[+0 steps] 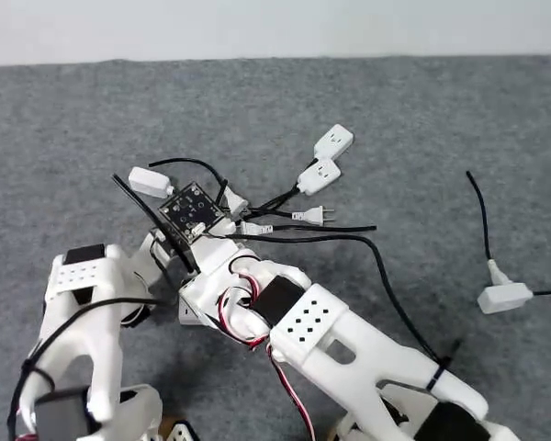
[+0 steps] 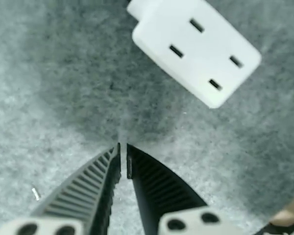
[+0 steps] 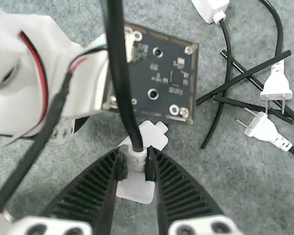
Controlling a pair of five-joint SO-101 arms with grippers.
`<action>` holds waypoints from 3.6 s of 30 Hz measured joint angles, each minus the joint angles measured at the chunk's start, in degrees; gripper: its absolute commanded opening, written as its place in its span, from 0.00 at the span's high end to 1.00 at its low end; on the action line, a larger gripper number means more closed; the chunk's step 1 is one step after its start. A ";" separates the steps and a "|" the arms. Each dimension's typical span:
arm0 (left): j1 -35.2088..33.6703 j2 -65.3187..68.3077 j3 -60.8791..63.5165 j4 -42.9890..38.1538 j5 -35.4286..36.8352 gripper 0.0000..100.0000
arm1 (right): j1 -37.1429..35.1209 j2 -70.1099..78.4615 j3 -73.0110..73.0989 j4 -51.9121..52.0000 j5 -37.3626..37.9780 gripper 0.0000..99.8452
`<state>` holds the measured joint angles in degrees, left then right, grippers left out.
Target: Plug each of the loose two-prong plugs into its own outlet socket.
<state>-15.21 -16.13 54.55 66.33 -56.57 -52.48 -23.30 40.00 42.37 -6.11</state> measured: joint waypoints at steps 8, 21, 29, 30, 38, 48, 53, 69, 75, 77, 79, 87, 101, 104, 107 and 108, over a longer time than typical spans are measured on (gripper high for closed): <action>0.88 -11.08 9.05 -1.23 -0.88 0.99 | 0.00 0.00 0.00 0.00 2.46 0.99; -0.88 -23.91 15.74 -7.82 6.24 0.99 | 0.09 0.79 0.00 -2.46 -0.70 0.99; -6.77 -24.26 15.74 -16.44 25.23 0.98 | 0.79 5.01 -0.09 -9.32 -4.31 0.99; -7.03 -24.26 15.74 -16.88 25.85 0.98 | 0.79 5.45 -0.09 -9.49 -4.31 0.99; -7.56 -24.26 15.74 -17.32 26.37 0.99 | 0.88 8.97 -0.09 -9.49 -4.31 0.99; -7.56 -24.26 15.74 -17.32 26.37 0.99 | 1.58 12.40 -0.18 -11.08 -3.78 0.99; -7.56 -24.26 15.74 -18.64 26.37 0.99 | 1.58 12.40 -0.18 -11.08 -3.69 0.99; -7.56 -24.26 15.74 -18.64 26.37 0.99 | 1.58 12.40 -0.18 -11.60 -4.04 0.99; -9.41 -24.26 15.74 -18.64 27.16 0.99 | 1.58 12.48 -0.97 -11.43 -4.13 0.99; -10.29 -24.26 15.74 -19.43 29.10 0.99 | 1.58 12.48 -1.41 -11.16 -4.13 0.99; -11.08 -24.26 15.74 -20.84 30.59 0.99 | 1.58 12.48 -1.67 -10.99 -4.13 0.99; -11.69 -24.26 15.74 -21.19 31.38 0.99 | 1.23 13.27 -1.67 -10.99 -4.31 0.99; -12.57 -24.26 15.74 -21.36 33.58 0.99 | 1.23 14.15 -1.76 -12.13 -4.31 0.99; -12.57 -24.26 15.74 -21.36 33.67 0.98 | 1.23 16.79 -1.76 -12.66 -4.22 0.99; -12.57 -24.26 15.74 -21.36 33.76 0.98 | 1.23 17.85 -1.85 -12.84 -3.78 0.99; -12.57 -24.26 15.74 -21.36 33.85 0.98 | 1.23 17.85 -1.85 -12.84 -3.60 0.99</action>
<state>-27.78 -40.40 70.29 44.97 -22.73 -51.25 -5.45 38.15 29.54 -9.71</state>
